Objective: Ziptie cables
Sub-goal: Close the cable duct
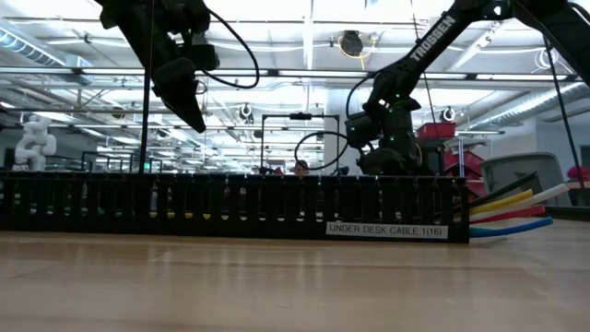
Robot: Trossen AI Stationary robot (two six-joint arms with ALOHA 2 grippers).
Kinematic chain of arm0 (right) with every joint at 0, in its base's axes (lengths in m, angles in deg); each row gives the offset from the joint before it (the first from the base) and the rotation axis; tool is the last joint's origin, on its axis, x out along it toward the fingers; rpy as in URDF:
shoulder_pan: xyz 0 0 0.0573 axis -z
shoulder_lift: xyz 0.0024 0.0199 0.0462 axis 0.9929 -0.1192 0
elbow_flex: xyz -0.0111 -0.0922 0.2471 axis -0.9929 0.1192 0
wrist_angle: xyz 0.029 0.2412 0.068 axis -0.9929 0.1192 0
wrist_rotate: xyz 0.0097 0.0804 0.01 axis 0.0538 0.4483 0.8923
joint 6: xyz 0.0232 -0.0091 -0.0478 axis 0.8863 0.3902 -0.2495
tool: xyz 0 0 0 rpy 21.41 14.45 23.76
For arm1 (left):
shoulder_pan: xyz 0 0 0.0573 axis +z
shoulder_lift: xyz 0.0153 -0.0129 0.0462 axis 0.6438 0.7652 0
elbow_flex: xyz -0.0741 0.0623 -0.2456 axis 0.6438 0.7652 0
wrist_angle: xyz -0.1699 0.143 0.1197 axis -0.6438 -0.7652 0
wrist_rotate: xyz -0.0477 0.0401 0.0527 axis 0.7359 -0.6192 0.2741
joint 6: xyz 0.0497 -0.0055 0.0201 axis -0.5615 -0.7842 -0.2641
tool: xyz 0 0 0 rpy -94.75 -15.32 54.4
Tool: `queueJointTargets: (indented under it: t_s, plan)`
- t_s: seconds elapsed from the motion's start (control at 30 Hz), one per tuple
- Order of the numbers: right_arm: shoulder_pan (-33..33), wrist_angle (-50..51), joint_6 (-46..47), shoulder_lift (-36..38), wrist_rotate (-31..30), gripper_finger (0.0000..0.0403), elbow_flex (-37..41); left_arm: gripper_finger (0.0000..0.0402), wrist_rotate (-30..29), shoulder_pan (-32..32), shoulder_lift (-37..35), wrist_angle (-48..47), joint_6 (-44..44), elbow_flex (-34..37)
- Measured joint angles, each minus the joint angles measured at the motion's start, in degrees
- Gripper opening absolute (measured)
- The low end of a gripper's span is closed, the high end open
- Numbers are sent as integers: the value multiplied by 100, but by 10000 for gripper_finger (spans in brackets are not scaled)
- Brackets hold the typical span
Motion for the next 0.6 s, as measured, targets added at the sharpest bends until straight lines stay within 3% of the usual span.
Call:
queueJointTargets:
  t_s: [0.33,0.6]
  plan:
    - [30,-18,-47,12,307,15,295,173,0,0,0,0,-15,0]
    - [28,170,-215,117,360,2,329,173,0,0,0,-5,-12,-1]
